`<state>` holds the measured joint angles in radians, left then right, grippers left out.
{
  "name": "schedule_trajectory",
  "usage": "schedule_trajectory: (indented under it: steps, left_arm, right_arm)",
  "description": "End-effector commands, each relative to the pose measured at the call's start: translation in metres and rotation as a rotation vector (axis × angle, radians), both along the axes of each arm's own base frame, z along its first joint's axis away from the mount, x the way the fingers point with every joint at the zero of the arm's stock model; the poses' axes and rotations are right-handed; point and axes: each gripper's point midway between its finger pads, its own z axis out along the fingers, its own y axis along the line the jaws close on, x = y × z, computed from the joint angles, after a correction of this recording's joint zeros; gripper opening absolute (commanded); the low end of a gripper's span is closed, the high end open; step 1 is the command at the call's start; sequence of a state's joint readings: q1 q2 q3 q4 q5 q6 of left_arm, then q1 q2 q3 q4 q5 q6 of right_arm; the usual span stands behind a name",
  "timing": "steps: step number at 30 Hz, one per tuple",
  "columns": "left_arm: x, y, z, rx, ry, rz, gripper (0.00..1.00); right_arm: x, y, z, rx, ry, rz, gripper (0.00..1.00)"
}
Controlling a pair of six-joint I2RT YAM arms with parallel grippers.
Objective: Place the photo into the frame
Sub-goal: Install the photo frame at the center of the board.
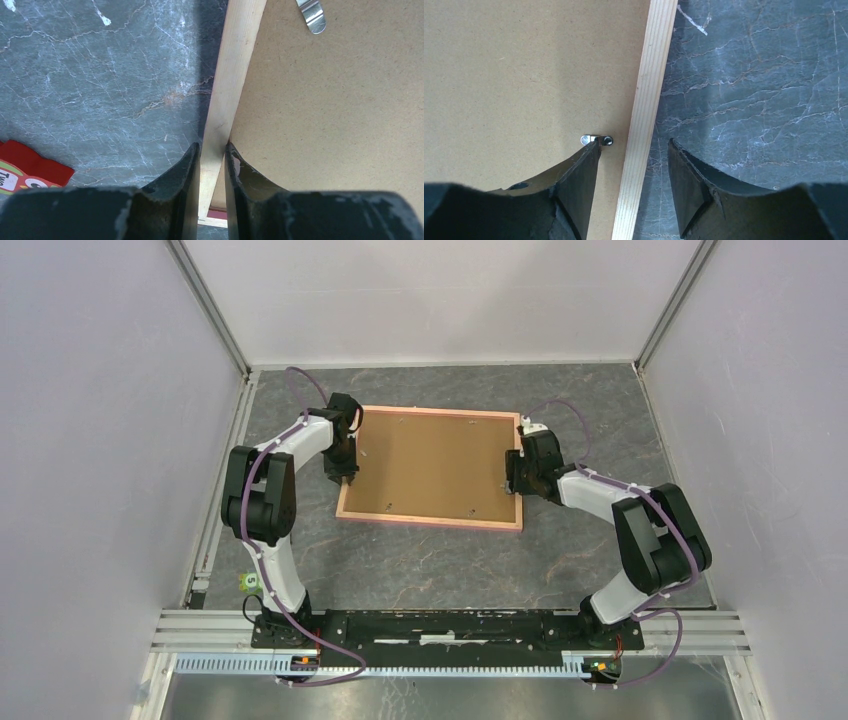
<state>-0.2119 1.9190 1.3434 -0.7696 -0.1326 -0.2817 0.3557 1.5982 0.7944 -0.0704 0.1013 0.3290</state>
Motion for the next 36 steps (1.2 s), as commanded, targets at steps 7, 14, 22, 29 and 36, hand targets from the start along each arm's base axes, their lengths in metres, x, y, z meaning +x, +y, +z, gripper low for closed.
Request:
schedule_trajectory:
  steps: [7, 14, 22, 29, 36]
  left_arm:
    - [0.003, 0.001, 0.0, 0.026, -0.004, -0.036, 0.02]
    - [0.003, -0.002, 0.002, 0.019, -0.01, -0.044, 0.02]
    - [0.004, -0.003, 0.004, 0.015, -0.016, -0.043, 0.02]
    - [0.004, -0.003, 0.004, 0.019, -0.017, -0.042, 0.02]
    - [0.004, -0.002, 0.006, 0.024, -0.022, -0.041, 0.02]
  right_arm:
    - [0.004, 0.012, 0.019, 0.111, 0.019, -0.07, 0.69]
    - [0.012, 0.007, 0.015, 0.15, 0.059, -0.264, 0.73]
    - [0.012, 0.003, 0.007, 0.106, 0.104, -0.32, 0.7]
    - [0.001, 0.001, -0.007, 0.039, 0.147, -0.28, 0.67]
    - [-0.016, 0.004, -0.015, 0.008, 0.192, -0.201, 0.58]
